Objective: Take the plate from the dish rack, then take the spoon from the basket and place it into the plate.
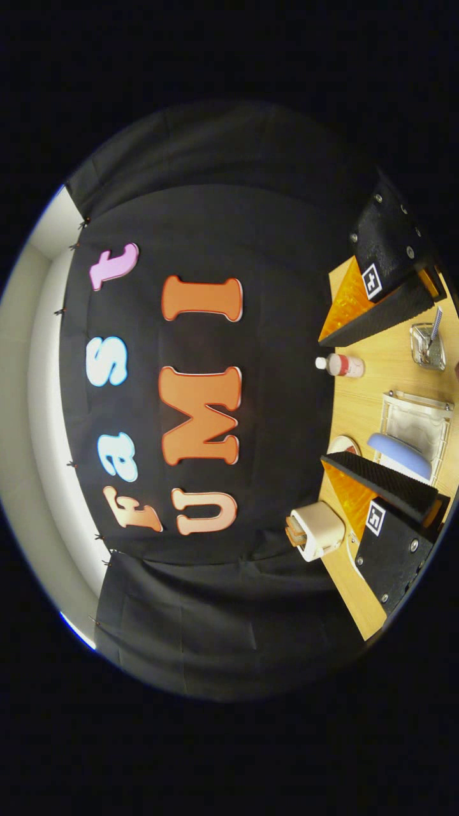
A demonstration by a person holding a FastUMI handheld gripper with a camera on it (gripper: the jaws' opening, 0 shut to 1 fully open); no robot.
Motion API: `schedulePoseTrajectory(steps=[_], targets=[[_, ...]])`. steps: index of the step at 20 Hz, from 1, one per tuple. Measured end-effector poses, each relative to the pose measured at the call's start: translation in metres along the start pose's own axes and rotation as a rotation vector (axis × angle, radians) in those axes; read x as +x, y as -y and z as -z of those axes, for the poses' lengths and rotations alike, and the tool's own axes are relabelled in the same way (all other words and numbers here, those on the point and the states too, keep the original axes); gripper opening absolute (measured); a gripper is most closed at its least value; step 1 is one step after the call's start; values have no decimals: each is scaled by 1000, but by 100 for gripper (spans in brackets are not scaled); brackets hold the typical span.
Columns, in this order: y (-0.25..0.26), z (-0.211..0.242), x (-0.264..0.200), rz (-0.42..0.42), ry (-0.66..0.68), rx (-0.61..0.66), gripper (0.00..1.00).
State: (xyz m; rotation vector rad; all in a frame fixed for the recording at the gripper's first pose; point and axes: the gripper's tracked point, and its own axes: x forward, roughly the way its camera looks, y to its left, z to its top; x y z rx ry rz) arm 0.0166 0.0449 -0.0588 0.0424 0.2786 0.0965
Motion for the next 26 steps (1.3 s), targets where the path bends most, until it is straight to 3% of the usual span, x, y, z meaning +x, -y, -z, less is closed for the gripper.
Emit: schedulePoseTrajectory(steps=[8,16,24,26], targets=[[-36,85,44,-63,-350,72,98],[-65,171,73,-86,-694,44,95],[-85,225,86,-36,-896,33,70],[-85,232,80,0,-944,43,56]])
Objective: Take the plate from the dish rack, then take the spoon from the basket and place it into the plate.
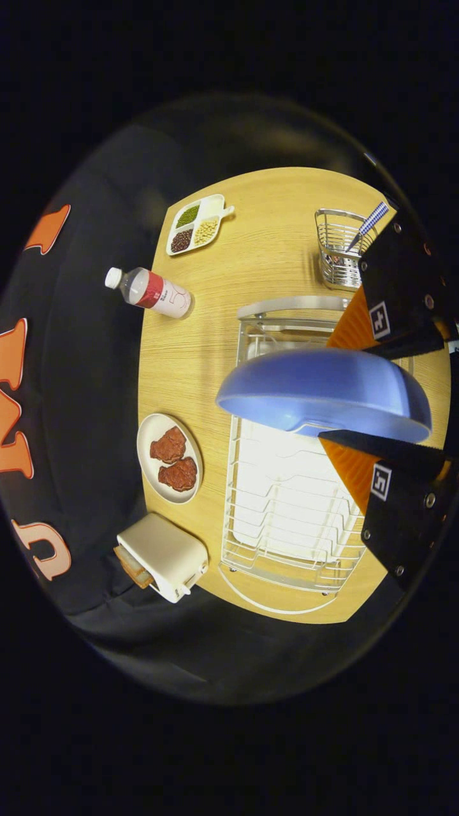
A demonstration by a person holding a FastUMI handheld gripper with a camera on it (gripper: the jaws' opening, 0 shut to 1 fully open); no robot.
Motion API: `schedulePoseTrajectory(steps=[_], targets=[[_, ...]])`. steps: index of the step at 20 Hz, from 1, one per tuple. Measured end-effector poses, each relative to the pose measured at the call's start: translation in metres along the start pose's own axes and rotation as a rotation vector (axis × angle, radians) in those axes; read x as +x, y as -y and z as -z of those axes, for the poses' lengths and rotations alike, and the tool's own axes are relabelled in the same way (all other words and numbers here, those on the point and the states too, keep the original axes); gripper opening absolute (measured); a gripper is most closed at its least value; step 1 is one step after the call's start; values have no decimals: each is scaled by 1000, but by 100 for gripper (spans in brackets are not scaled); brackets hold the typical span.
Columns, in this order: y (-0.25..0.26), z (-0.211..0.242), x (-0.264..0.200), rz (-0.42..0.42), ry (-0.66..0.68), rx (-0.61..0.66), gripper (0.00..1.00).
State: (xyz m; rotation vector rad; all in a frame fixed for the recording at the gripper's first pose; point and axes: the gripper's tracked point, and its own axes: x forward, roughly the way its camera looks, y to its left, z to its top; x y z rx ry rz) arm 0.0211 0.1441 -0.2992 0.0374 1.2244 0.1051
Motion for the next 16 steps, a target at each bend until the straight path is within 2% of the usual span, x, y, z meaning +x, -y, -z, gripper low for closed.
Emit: schedulePoseTrajectory(steps=[1,3,12,16], targets=[[1,2,-3,17,-10,29,44],[10,-2,-13,53,9,55,38],[34,-8,-53,143,72,115,33],[41,5,-68,107,93,139,27]])
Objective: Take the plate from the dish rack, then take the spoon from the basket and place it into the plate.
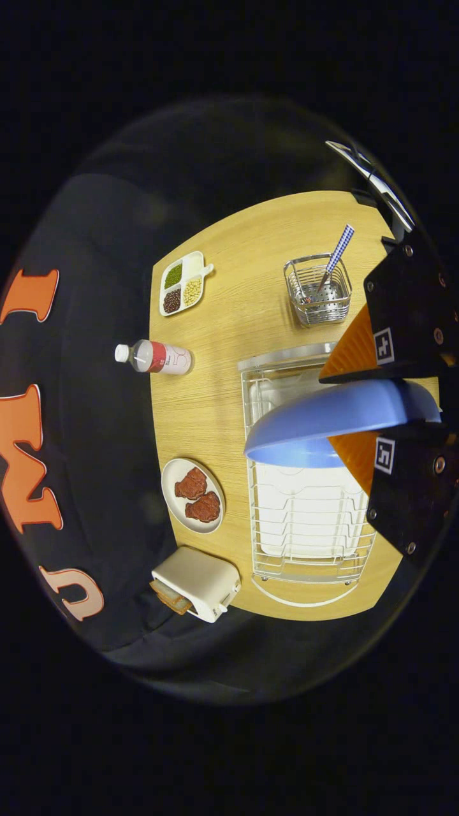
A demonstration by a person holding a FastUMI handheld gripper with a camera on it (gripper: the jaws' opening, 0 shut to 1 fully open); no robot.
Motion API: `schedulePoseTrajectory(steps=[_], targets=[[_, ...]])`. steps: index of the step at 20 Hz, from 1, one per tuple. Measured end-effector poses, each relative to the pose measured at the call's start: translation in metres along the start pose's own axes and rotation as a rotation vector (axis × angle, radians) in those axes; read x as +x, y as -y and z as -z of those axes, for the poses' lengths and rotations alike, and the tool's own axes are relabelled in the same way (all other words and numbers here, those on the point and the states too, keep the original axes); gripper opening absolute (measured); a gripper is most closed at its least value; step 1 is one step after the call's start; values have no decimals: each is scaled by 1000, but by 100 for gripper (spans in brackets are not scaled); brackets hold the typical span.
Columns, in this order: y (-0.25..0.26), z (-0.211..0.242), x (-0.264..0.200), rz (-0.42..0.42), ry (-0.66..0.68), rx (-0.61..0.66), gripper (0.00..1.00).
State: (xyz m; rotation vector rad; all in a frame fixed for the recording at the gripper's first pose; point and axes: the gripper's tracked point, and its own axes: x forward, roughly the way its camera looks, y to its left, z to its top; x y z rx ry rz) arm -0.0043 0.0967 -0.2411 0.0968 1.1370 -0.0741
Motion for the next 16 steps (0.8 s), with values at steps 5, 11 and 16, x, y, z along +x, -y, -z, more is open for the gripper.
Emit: schedulePoseTrajectory(steps=[5,11,16], targets=[[6,58,-30,-132,-52,61,27],[19,106,-46,-261,-43,141,27],[25,147,-28,-339,-66,194,27]])
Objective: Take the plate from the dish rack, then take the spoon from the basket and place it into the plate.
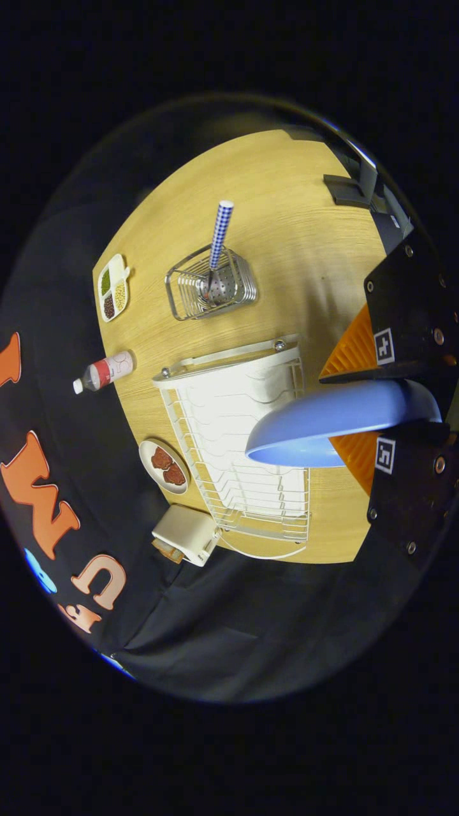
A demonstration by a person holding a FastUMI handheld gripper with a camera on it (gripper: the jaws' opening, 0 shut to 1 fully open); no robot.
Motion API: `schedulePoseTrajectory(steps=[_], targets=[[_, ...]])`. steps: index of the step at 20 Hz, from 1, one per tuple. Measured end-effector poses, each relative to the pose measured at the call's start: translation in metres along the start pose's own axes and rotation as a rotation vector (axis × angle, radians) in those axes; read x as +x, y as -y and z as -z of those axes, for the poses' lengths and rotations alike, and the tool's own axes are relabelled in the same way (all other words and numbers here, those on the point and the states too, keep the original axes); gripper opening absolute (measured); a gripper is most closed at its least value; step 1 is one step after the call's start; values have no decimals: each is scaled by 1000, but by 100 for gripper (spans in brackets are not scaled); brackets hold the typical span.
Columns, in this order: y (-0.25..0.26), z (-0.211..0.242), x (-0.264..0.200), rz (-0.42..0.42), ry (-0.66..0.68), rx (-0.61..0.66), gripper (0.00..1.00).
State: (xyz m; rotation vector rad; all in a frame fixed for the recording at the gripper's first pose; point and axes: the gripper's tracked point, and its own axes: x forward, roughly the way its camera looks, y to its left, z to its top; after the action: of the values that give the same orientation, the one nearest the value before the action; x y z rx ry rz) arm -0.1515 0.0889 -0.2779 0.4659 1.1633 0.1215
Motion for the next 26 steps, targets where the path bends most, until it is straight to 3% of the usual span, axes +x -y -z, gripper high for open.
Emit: schedulePoseTrajectory(steps=[5,10,13,14,17,18,22,26], targets=[[3,40,25,-97,-67,-7,27],[24,64,56,-89,-91,-93,27],[21,71,67,-162,-98,-42,27],[29,72,72,-140,-100,-43,27],[58,71,82,-46,-69,-72,49],[71,66,83,-7,-45,-87,52],[96,32,66,26,68,-68,55],[134,-42,23,98,366,-64,55]])
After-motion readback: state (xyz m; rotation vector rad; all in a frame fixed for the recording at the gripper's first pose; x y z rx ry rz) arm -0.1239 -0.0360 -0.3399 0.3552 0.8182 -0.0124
